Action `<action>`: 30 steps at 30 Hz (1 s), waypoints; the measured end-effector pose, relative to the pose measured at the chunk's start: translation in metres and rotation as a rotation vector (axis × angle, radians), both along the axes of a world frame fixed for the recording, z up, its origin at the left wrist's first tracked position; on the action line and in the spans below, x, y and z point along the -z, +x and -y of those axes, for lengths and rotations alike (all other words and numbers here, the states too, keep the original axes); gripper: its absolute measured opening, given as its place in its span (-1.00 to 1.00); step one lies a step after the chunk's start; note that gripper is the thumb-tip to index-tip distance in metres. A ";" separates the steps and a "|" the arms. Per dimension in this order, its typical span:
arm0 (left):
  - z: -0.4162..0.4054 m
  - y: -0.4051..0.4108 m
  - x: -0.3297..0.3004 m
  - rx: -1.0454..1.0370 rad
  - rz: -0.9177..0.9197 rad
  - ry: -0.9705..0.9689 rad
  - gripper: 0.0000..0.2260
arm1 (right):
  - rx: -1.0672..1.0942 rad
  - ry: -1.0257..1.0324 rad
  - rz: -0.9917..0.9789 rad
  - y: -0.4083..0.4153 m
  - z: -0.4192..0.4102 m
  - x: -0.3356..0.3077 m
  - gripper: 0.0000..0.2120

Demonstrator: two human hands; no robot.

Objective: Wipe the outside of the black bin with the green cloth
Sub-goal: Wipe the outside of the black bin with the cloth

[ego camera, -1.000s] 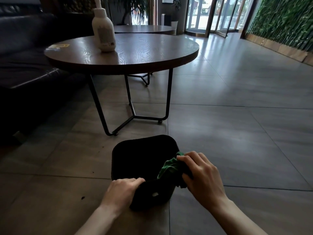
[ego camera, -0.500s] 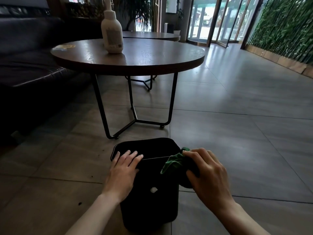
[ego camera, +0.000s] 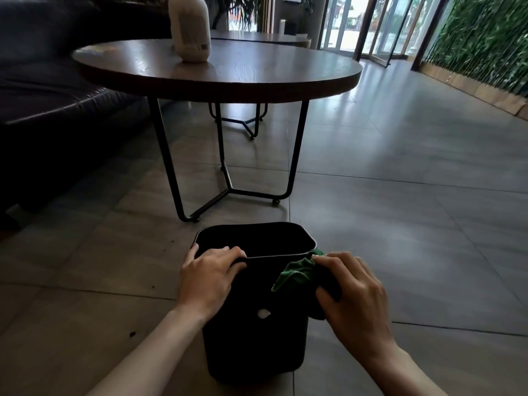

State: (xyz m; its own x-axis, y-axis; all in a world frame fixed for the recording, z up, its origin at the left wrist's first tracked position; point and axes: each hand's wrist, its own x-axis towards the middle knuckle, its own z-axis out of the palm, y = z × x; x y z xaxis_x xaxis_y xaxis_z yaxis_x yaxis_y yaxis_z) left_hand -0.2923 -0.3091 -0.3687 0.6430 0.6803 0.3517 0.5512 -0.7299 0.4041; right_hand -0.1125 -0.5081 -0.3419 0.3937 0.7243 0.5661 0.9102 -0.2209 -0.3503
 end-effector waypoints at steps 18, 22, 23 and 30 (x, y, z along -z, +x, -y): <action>0.017 0.002 -0.012 0.086 -0.051 -0.102 -0.89 | -0.016 0.083 0.030 0.007 -0.007 -0.019 -0.54; 0.018 -0.004 0.005 0.180 -0.238 0.140 -0.42 | -0.005 0.094 0.022 0.005 -0.014 -0.013 -0.53; 0.018 -0.007 0.010 0.191 -0.291 0.176 -0.27 | -0.008 0.097 0.019 0.005 -0.016 -0.011 -0.53; -0.002 -0.008 0.018 0.248 -0.516 0.222 0.31 | -0.026 0.145 -0.045 0.000 -0.034 0.013 -0.52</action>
State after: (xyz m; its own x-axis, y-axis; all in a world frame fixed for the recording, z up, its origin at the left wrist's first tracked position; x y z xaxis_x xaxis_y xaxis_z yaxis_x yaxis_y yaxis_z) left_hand -0.3000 -0.3067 -0.3869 0.8980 0.4346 0.0688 0.4380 -0.8978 -0.0464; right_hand -0.1126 -0.4737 -0.3552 0.4027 0.6465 0.6480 0.8978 -0.1413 -0.4170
